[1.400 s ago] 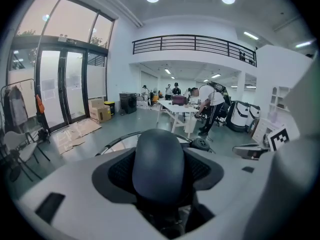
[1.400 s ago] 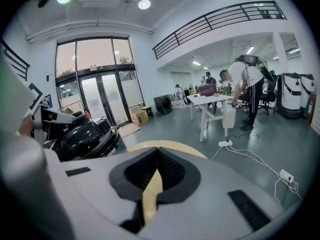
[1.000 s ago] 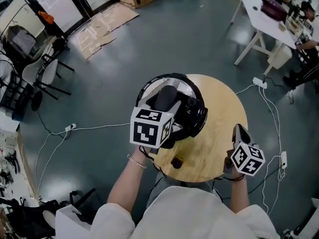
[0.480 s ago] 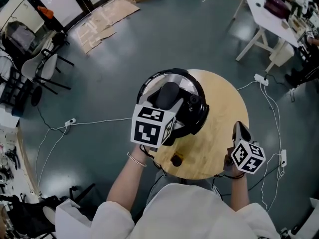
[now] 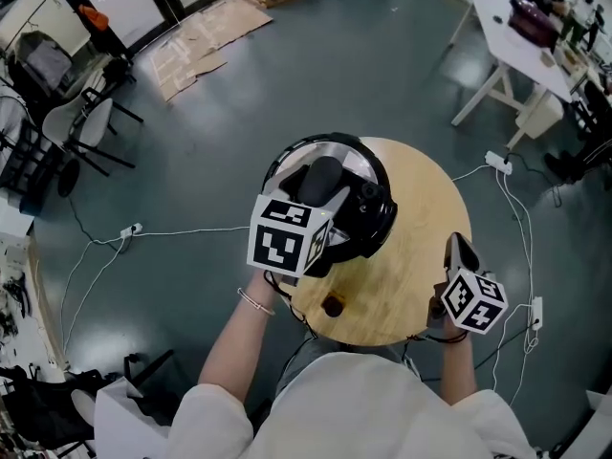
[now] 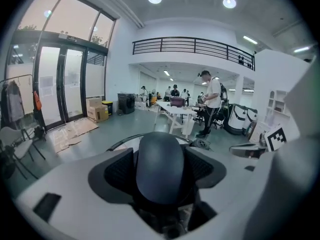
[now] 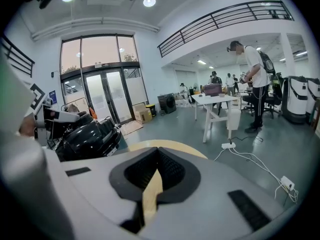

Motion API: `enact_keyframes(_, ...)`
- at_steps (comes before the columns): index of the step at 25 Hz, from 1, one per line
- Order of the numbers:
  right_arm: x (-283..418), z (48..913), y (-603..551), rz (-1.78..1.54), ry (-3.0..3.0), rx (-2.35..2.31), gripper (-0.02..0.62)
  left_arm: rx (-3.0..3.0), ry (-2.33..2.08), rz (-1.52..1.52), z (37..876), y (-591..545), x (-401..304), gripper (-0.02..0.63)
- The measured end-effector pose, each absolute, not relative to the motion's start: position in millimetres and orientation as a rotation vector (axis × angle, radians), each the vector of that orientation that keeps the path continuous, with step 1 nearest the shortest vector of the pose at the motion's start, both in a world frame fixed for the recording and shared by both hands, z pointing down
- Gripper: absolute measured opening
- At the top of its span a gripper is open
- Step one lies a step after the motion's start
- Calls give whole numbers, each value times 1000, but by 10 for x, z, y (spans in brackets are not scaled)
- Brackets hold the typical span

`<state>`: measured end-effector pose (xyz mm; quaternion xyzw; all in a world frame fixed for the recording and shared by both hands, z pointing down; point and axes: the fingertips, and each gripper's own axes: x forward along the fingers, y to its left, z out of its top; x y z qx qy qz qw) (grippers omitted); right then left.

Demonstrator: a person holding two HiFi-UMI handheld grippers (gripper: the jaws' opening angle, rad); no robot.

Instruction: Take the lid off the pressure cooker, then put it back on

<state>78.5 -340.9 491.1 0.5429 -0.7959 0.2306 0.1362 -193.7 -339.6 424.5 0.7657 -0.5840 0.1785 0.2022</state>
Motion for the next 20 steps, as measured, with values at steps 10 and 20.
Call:
enact_keyframes(10,606,4787,-3389,620,-2384,1488,2,2088,-1727,281,3893,-3122,-2192,313)
enact_keyframes(20,414,4465,-3306,512,-2500,1385,2,1765,-2074,-4,3851,-2185,-2912,97)
